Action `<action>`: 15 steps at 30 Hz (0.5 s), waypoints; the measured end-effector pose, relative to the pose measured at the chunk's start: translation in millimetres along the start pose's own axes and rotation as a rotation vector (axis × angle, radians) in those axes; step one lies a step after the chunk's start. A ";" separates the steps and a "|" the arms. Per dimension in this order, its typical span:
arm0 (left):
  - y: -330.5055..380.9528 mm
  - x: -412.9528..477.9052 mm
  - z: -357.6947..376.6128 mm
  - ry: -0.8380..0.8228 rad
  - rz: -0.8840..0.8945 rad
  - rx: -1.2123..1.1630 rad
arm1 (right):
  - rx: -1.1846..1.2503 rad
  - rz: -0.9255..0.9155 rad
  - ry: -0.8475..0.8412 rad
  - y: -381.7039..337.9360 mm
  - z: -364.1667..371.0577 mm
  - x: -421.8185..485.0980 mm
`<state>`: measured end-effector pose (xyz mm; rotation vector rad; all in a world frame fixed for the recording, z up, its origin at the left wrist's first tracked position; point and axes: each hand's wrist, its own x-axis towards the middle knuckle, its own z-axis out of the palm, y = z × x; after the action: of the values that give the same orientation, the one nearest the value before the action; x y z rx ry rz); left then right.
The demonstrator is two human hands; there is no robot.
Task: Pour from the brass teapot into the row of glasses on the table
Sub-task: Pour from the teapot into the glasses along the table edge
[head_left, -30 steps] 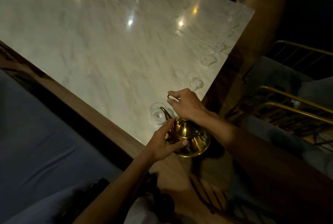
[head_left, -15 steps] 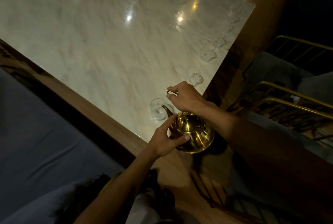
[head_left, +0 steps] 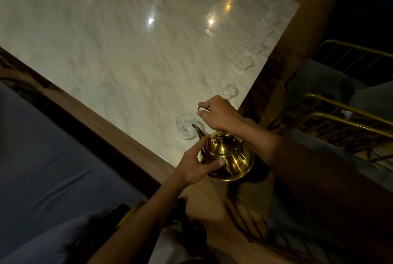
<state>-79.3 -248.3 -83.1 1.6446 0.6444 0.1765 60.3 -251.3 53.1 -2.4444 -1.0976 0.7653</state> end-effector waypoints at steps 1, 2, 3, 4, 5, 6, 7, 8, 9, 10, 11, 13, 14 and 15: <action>0.4 -0.2 0.2 0.000 0.000 -0.002 | -0.003 -0.001 0.003 -0.4 -0.7 -0.4; 0.9 -0.3 0.2 -0.001 0.001 -0.003 | -0.005 -0.002 0.004 -0.8 -1.3 -0.5; 0.9 -0.3 0.2 -0.002 0.000 -0.004 | -0.004 -0.002 0.005 -1.2 -1.8 -0.7; 0.8 -0.2 0.1 -0.002 -0.002 -0.003 | -0.006 -0.002 0.006 -1.6 -2.1 -1.1; 0.5 0.0 0.0 -0.001 -0.004 -0.002 | -0.010 -0.007 0.005 -2.2 -2.5 -1.4; 0.2 0.2 -0.1 -0.002 -0.005 -0.003 | -0.014 -0.012 0.002 -2.5 -2.5 -1.6; 0.0 0.4 -0.2 -0.004 -0.007 -0.004 | -0.018 -0.018 0.001 -2.7 -2.5 -2.0; 0.1 0.3 -0.4 -0.008 -0.012 -0.005 | -0.019 -0.019 0.000 -3.0 -2.5 -2.0; 0.1 0.3 -0.7 -0.010 -0.016 -0.005 | -0.018 -0.017 0.000 -3.2 -2.5 -2.1; 0.0 0.1 -0.9 -0.011 -0.020 -0.002 | -0.016 -0.012 -0.001 -3.4 -2.5 -1.9; -0.3 -0.2 -1.0 -0.011 -0.022 0.001 | -0.015 -0.008 -0.002 -3.5 -2.6 -1.8; -1.1 0.0 -1.2 -0.007 -0.032 0.002 | -0.009 -0.002 -0.006 -4.0 -2.8 -1.9; -1.5 0.4 -1.4 -0.005 -0.034 0.003 | -0.004 0.000 -0.007 -4.4 -2.7 -2.2; -2.4 0.8 -1.3 -0.006 -0.033 0.007 | -0.003 0.000 -0.006 -4.6 -2.7 -2.3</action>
<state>-80.0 -246.6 -85.3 1.6393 0.6684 0.1457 58.0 -250.4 58.4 -2.4462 -1.1023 0.7721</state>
